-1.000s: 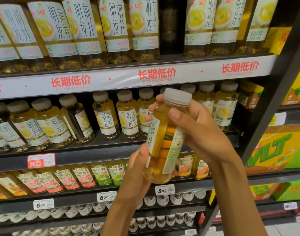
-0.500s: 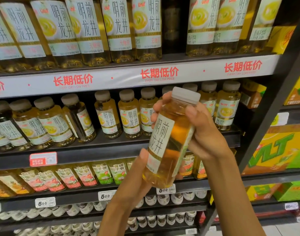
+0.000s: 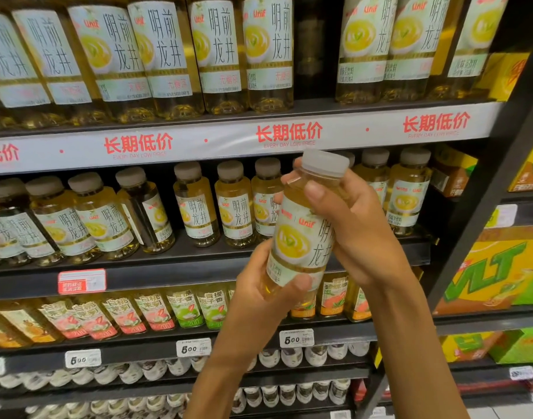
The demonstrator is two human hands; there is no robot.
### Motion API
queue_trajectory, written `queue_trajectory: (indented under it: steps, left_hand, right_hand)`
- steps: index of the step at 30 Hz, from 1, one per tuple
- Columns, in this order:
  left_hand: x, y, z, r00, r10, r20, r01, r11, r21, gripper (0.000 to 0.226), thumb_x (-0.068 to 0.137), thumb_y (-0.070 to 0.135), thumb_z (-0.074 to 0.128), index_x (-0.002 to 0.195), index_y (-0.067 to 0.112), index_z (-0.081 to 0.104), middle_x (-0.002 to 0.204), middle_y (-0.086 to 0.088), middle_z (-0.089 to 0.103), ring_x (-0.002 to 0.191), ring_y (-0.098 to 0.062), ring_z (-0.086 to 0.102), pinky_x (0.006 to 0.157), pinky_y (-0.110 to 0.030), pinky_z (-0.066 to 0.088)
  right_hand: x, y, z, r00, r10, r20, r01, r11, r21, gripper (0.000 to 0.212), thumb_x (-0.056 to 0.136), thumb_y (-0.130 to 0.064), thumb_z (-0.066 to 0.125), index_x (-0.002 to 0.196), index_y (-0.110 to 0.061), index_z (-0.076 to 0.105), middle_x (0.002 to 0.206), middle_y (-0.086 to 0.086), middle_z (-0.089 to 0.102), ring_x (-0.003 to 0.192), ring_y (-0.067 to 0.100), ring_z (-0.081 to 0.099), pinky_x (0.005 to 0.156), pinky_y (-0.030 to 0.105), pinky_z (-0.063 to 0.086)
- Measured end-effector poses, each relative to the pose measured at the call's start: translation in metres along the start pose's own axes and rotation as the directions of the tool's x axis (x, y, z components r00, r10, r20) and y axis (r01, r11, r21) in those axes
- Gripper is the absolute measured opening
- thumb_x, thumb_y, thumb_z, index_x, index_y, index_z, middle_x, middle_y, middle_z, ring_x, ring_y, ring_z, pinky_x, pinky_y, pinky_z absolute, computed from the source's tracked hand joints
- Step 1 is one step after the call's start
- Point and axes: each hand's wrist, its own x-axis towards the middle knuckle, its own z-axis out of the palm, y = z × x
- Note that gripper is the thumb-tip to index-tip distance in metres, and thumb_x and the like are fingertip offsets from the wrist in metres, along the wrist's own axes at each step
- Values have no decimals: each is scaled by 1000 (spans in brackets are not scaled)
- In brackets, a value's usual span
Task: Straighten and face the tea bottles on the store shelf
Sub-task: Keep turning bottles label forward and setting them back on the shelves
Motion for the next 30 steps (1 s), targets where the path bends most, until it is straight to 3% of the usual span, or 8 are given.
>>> queue_trajectory:
  steps: [3,6,12,16,18,23,27,30]
  left_hand:
    - [-1,0,-6,993,-64,97,66,998,-14,82,57,66,76,122,21,55,116,8,70,109,-9,64,83,-17,51]
    - [-4,-2,-5,997,-39,71,40,999,-18,71,54,65,78,110,24,64,107,9,73,101,-8,68,78,-14,52]
    - [-1,-9,5,971,164,-173,-154,986,68,55,68,31,78,116,17,57,100,7,73,91,-7,69,71,-13,52]
    - [-1,-14,6,954,235,-185,-207,966,156,59,69,30,76,122,19,53,106,9,69,98,-8,67,78,-15,51]
    - [1,-17,4,958,236,-161,-208,963,171,62,70,29,76,127,23,50,112,9,67,104,-11,65,82,-17,51]
    - [10,-19,-2,936,312,-161,-252,916,313,59,69,37,78,124,32,54,121,2,57,116,-20,57,92,-35,52]
    - [22,-12,-2,931,342,-126,-275,887,371,64,68,37,73,122,58,47,128,7,58,121,-13,55,95,-33,50]
    - [28,-9,-2,935,332,-124,-265,888,374,71,65,32,72,124,60,45,126,19,58,121,-2,53,96,-23,47]
  right_hand:
    - [-1,1,-1,998,-6,69,-1,995,96,42,75,-27,63,113,-11,57,101,3,71,92,21,68,76,33,55]
    - [-4,3,2,990,-59,126,43,991,126,57,74,-34,75,119,-7,53,104,4,69,94,22,67,79,36,54]
    - [-9,5,7,994,-107,27,108,994,-30,65,71,-52,74,123,-21,50,121,1,65,111,24,63,87,36,54]
    - [-13,5,8,991,-126,49,131,985,-116,48,75,-29,71,118,-25,53,115,-5,67,107,20,65,82,30,55]
    - [-15,4,6,986,-145,81,155,979,-134,45,76,-23,68,118,-18,53,112,-3,66,107,22,64,85,34,54]
    - [-18,-5,6,961,-202,189,244,941,-234,47,73,-14,70,116,-10,51,111,8,60,106,25,60,88,35,50]
    - [-16,-12,5,945,-237,227,300,904,-305,47,72,-13,71,115,-6,52,112,12,58,107,23,58,91,32,48]
    - [-15,-15,4,934,-271,233,337,886,-319,48,72,-5,76,113,-6,52,111,10,58,107,21,59,92,31,47]
